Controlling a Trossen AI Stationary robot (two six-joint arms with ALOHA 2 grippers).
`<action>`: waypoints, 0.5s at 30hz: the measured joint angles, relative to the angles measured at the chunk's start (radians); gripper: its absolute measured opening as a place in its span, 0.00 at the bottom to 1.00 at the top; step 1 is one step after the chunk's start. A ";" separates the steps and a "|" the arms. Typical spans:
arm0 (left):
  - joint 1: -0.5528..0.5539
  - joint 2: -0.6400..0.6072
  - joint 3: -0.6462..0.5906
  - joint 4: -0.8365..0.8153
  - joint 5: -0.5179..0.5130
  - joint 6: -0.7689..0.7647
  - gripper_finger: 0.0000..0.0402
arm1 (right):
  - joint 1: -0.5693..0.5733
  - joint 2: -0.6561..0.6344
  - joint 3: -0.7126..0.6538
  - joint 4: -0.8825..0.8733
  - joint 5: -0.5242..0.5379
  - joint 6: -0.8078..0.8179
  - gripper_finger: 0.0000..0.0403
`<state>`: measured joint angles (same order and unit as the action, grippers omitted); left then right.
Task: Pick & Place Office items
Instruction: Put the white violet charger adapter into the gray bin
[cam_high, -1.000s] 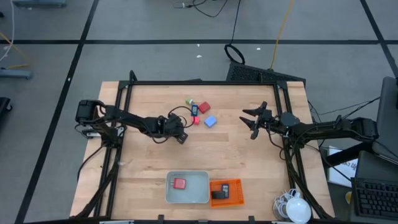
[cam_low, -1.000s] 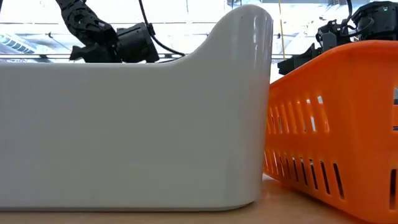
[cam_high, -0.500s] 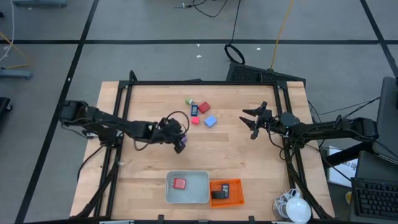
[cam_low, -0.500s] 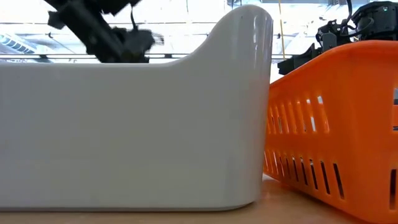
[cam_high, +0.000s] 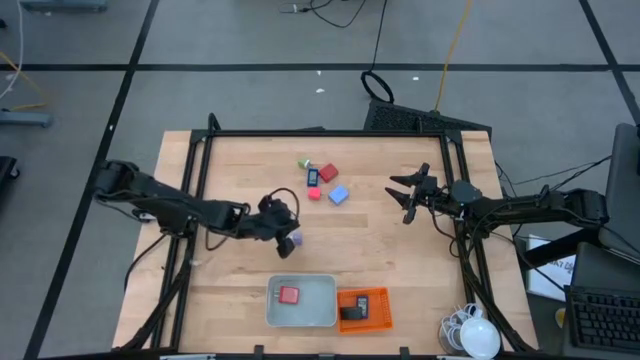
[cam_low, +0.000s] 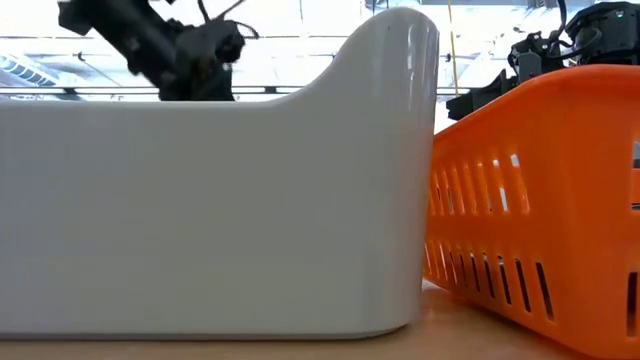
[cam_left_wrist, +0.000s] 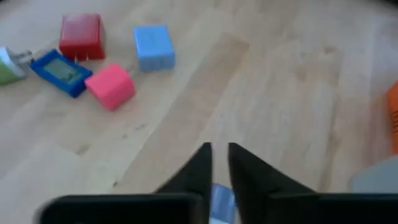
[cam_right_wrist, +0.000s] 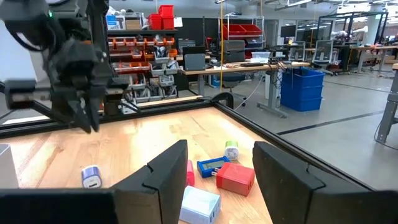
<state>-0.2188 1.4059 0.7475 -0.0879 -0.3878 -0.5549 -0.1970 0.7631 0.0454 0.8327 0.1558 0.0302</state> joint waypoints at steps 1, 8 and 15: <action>0.003 0.025 0.000 0.015 0.010 0.003 0.17 | 0.000 0.000 0.000 0.000 0.000 0.000 0.42; 0.011 0.198 0.000 0.067 0.070 0.019 0.51 | 0.000 0.000 0.000 0.000 0.000 0.000 0.42; 0.007 0.240 0.000 0.061 0.192 0.041 0.73 | 0.000 0.000 0.000 -0.001 0.000 0.000 0.42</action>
<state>-0.2115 1.6455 0.7479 -0.0266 -0.1957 -0.5138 -0.1970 0.7635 0.0453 0.8313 0.1558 0.0301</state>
